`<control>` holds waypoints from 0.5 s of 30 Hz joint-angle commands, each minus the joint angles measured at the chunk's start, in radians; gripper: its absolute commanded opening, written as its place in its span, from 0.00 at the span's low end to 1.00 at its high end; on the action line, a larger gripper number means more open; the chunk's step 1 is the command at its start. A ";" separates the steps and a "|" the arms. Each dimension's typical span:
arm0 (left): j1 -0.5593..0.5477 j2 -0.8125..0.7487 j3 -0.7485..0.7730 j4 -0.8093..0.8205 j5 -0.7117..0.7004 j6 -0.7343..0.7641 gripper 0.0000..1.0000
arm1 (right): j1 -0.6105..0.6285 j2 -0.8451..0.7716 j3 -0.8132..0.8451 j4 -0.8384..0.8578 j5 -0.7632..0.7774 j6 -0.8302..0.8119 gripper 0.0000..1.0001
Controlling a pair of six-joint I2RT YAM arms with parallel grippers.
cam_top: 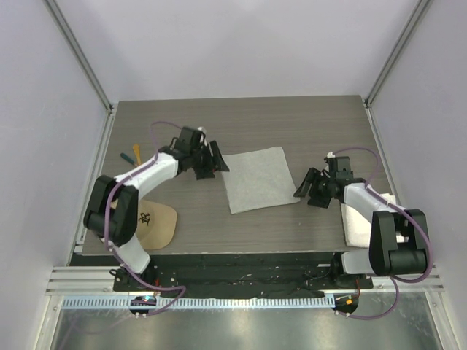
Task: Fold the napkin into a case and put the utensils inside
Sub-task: Rotate the lower triangle-folded napkin at the center of the board.
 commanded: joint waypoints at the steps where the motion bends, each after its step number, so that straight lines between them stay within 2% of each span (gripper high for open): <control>1: 0.074 0.132 0.223 -0.093 0.026 0.115 0.69 | -0.002 -0.065 0.028 -0.057 0.020 0.027 0.69; 4: 0.099 0.227 0.301 -0.088 0.081 0.131 0.68 | -0.001 -0.101 -0.019 -0.019 -0.029 0.076 0.72; 8: 0.102 0.319 0.370 -0.091 0.087 0.144 0.67 | 0.018 -0.143 -0.078 0.053 -0.086 0.122 0.73; 15: 0.107 0.404 0.400 -0.070 0.076 0.192 0.67 | 0.033 -0.105 -0.136 0.132 -0.127 0.164 0.71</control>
